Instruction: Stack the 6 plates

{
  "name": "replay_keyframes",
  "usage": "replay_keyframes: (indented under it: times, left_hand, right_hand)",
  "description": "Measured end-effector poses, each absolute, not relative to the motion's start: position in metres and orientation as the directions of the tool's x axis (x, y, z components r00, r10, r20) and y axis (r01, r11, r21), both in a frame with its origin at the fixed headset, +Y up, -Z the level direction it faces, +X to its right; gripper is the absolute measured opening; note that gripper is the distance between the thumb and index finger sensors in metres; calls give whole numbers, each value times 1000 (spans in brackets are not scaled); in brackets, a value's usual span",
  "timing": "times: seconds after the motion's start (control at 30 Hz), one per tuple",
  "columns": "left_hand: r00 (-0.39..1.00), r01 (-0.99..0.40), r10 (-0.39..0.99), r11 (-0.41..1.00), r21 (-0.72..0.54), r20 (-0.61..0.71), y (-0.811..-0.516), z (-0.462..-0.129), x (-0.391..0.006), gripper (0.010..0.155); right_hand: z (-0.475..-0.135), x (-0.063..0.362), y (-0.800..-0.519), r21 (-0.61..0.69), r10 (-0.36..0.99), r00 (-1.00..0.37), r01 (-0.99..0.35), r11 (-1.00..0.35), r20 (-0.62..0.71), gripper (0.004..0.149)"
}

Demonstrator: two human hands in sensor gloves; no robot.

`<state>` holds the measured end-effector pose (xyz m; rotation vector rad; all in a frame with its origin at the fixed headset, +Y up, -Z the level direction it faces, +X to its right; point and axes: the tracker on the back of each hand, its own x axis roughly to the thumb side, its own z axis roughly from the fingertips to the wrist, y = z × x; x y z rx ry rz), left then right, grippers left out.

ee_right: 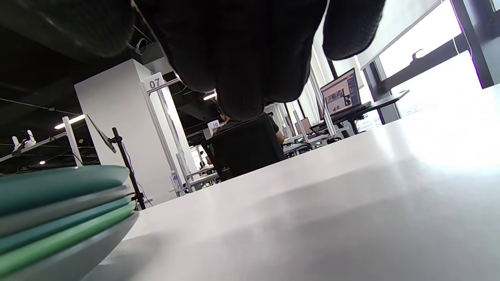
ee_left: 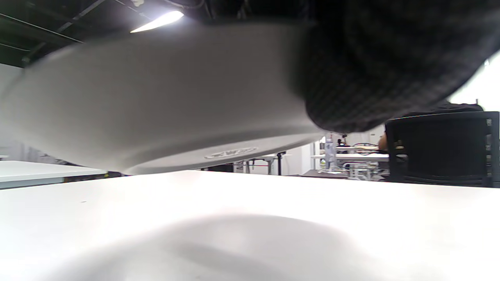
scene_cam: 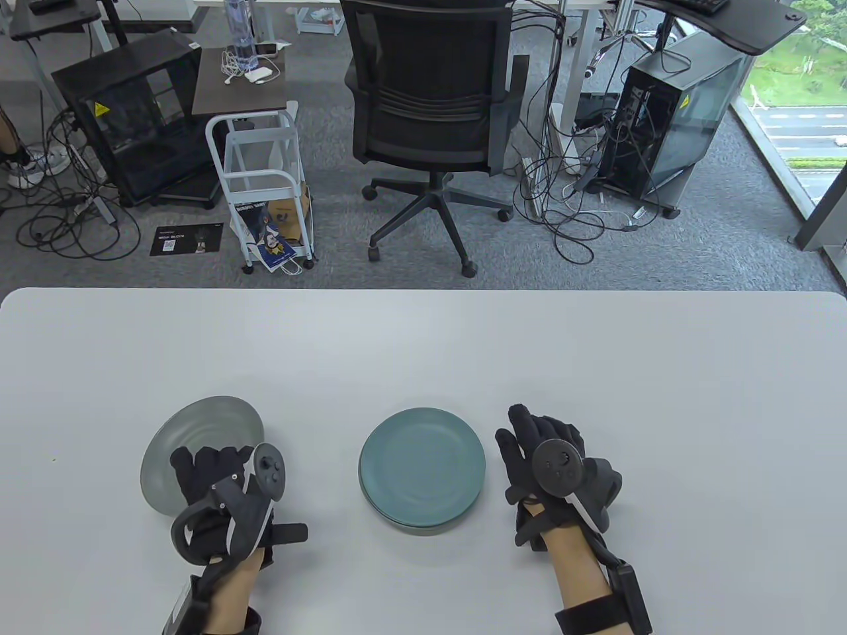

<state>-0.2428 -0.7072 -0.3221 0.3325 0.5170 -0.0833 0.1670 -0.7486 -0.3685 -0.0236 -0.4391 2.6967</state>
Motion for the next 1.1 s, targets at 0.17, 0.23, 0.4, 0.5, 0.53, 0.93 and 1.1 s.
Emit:
replay_keyframes:
  times: [0.17, 0.23, 0.4, 0.5, 0.53, 0.93, 1.1]
  left_hand:
    - [900, 173, -33, 943, 284, -435, -705, -330, -222, 35]
    - [911, 178, -50, 943, 281, -409, -702, -334, -212, 35]
    - [937, 184, -77, 937, 295, -340, -695, -343, -183, 35]
    - [950, 194, -96, 927, 320, -297, -691, -345, -163, 35]
    - [956, 189, -97, 926, 328, -276, -690, -344, -155, 35]
    - [986, 168, -147, 900, 403, -83, -690, -326, -98, 35]
    - [978, 196, -209, 881, 431, -18, -695, -317, -77, 35]
  right_hand:
    - [-369, 165, -741, -316, 419, -907, -413, -854, 53, 60]
    - [-369, 166, -737, -320, 437, -898, -429, -845, 52, 61]
    - [-369, 163, -730, -328, 464, -883, -459, -826, 66, 61]
    - [-368, 158, -725, -355, 420, -903, -424, -833, 92, 60]
    - [-366, 155, -722, -356, 410, -907, -415, -837, 95, 60]
    - [-363, 127, -702, -248, 512, -846, -534, -809, 149, 62]
    - [-364, 122, -704, -199, 539, -832, -555, -808, 134, 64]
